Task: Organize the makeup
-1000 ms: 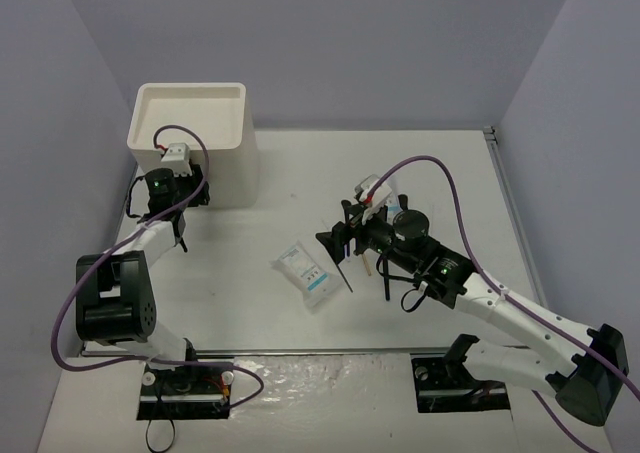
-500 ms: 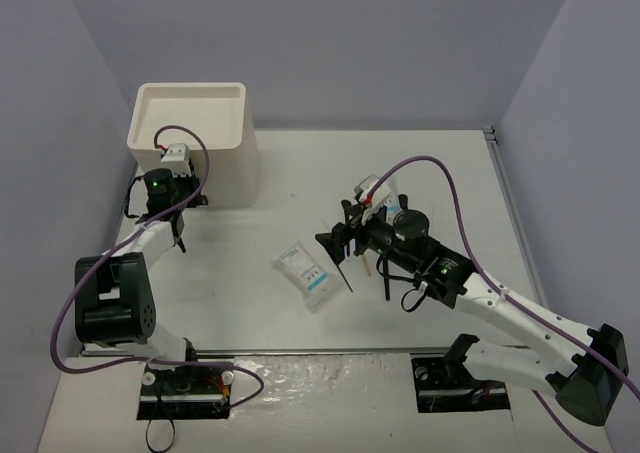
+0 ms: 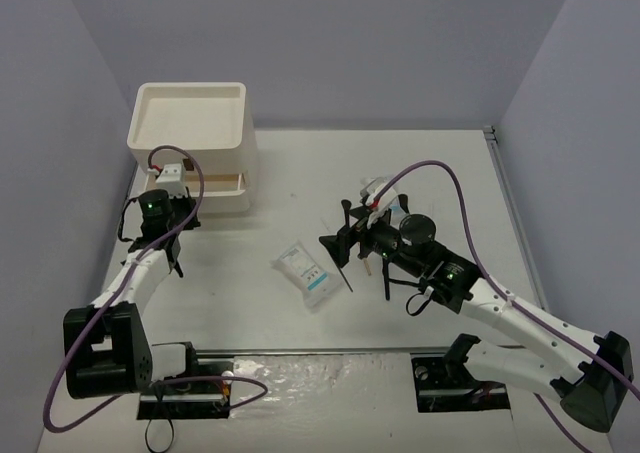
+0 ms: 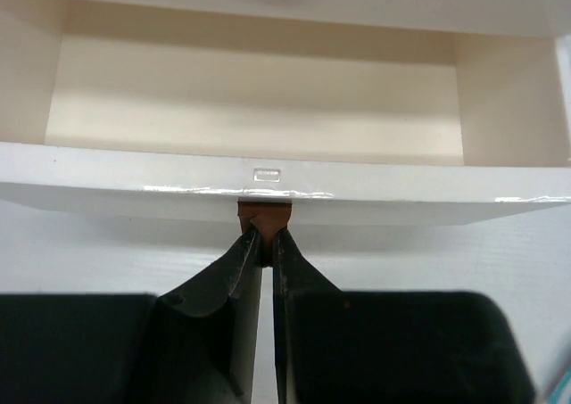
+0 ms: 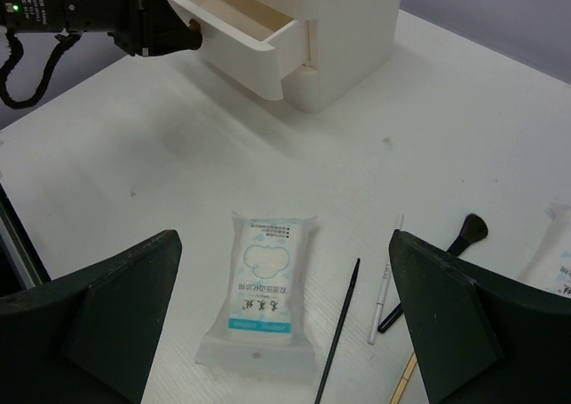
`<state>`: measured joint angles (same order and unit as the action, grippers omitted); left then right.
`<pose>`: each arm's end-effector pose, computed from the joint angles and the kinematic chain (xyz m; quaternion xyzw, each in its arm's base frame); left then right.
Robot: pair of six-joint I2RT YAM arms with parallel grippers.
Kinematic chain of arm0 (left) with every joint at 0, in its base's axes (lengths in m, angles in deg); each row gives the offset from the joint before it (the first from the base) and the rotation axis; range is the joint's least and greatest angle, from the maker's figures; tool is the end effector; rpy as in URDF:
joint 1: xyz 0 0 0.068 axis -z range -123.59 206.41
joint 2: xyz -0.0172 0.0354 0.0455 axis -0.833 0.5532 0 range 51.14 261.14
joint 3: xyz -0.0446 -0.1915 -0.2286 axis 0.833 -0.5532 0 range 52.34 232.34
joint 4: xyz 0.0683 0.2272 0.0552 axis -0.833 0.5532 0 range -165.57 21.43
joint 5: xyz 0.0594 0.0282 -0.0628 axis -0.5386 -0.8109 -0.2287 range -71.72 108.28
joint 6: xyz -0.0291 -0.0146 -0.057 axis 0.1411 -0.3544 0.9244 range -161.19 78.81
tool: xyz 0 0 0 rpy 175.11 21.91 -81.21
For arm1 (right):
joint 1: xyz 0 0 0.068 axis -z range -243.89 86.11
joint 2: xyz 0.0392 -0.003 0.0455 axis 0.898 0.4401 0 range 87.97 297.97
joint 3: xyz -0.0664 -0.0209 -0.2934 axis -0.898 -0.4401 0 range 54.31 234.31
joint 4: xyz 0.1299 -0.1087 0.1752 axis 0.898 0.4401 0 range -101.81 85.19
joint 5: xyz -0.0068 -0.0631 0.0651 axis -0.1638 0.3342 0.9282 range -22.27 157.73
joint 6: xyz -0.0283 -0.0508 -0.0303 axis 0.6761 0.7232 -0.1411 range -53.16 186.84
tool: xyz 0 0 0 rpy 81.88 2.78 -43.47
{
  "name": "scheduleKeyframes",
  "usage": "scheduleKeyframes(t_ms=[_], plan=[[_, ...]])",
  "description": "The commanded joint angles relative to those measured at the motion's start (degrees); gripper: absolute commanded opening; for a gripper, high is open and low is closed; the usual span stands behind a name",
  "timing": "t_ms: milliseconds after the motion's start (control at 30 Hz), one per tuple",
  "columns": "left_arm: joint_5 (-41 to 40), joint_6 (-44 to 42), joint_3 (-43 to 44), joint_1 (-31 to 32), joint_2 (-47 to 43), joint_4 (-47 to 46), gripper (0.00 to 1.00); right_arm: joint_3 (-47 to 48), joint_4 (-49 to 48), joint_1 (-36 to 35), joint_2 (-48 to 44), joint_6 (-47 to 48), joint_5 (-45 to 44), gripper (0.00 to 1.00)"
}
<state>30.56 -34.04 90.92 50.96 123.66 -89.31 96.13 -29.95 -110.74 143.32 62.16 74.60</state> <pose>0.2692 0.0147 0.2741 -0.0286 0.8173 -0.0962 0.5674 0.1403 0.1586 0.3706 -0.2847 0.6157 0.3555 0.6431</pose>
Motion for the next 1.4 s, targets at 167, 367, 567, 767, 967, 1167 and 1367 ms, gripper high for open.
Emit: scheduleKeyframes(t_ms=[167,367,567,767,967,1167,1367], plan=[[-2.0,3.1,-1.9,0.1,-13.5,10.2,0.0,-1.0,-3.7,0.2,-2.7,-2.0,-1.1,1.0],[-2.7,4.8,-2.8,0.3,-17.9,15.8,0.0,-2.0,-3.3,0.2,-3.9,-3.0,-1.8,1.0],[-3.6,7.0,-3.4,0.8,-19.3,17.7,0.18,-2.7,-2.8,0.2,-3.9,-4.1,-2.3,1.0],[-4.2,10.5,-1.3,1.2,-20.2,22.3,0.52,-3.0,-0.1,0.2,-4.1,-6.3,-6.6,1.0],[-4.6,13.4,3.8,1.4,-24.2,33.8,0.69,-1.8,9.3,0.5,-0.8,-14.5,-19.7,0.97],[-1.8,12.7,8.4,1.6,-31.8,42.6,0.85,-3.5,15.2,6.5,4.7,-24.6,-21.3,0.81],[2.2,11.0,7.3,2.6,-35.5,42.8,0.89,-5.0,16.5,11.4,13.3,-28.8,-17.9,0.65]])
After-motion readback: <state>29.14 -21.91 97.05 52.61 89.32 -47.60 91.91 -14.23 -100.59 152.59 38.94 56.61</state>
